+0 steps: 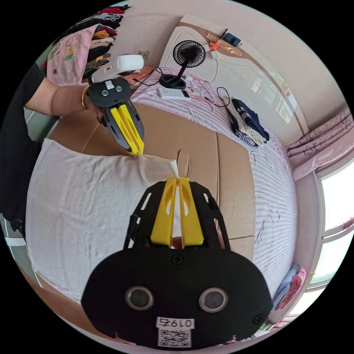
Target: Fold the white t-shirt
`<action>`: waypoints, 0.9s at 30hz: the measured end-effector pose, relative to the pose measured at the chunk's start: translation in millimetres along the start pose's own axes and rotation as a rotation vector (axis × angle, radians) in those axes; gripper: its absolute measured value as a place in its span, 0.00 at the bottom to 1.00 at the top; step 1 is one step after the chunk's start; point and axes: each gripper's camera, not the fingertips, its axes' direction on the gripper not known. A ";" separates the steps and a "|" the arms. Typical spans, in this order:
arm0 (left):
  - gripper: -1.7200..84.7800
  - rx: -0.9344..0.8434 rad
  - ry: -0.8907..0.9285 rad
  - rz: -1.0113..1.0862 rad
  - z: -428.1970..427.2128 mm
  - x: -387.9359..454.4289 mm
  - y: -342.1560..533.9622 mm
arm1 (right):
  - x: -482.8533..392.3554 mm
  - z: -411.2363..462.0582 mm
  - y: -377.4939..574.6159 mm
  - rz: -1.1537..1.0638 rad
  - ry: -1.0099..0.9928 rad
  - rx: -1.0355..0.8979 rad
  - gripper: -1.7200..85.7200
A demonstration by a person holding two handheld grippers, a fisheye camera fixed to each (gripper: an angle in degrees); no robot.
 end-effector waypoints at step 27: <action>0.03 0.031 -0.722 0.598 28.1 344.6 79.8 | -114.0 -45.3 147.6 0.150 0.186 -0.103 0.01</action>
